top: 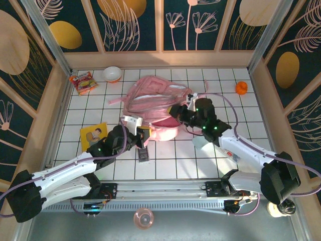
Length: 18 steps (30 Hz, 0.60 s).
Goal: Pack books, pencil case, and school supplies into a backpack
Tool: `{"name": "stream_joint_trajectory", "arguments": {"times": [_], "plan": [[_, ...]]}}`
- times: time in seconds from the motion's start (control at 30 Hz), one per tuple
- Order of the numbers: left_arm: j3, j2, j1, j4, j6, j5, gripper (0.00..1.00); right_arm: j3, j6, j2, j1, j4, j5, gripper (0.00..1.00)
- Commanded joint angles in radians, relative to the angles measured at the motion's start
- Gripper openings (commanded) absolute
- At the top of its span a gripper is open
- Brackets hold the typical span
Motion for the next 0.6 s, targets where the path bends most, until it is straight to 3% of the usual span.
{"name": "stream_joint_trajectory", "arguments": {"times": [0.0, 0.13, 0.27, 0.37, 0.57], "plan": [[-0.041, -0.018, 0.045, -0.018, 0.050, -0.024, 0.00, 0.069, -0.067, -0.047, -0.054, -0.007, -0.081, 0.00], [-0.036, 0.017, 0.047, 0.081, 0.030, 0.086, 0.00, 0.065, -0.040, -0.024, -0.054, 0.021, -0.107, 0.02], [-0.020, 0.073, 0.047, 0.201, 0.002, 0.204, 0.00, -0.011, 0.091, -0.017, 0.005, 0.127, -0.041, 0.37], [0.010, 0.107, 0.047, 0.241, -0.012, 0.236, 0.00, -0.105, 0.233, -0.027, 0.066, 0.231, 0.048, 0.50], [0.037, 0.157, 0.046, 0.310, -0.038, 0.319, 0.00, -0.167, 0.346, -0.018, 0.159, 0.320, 0.196, 0.55]]}}
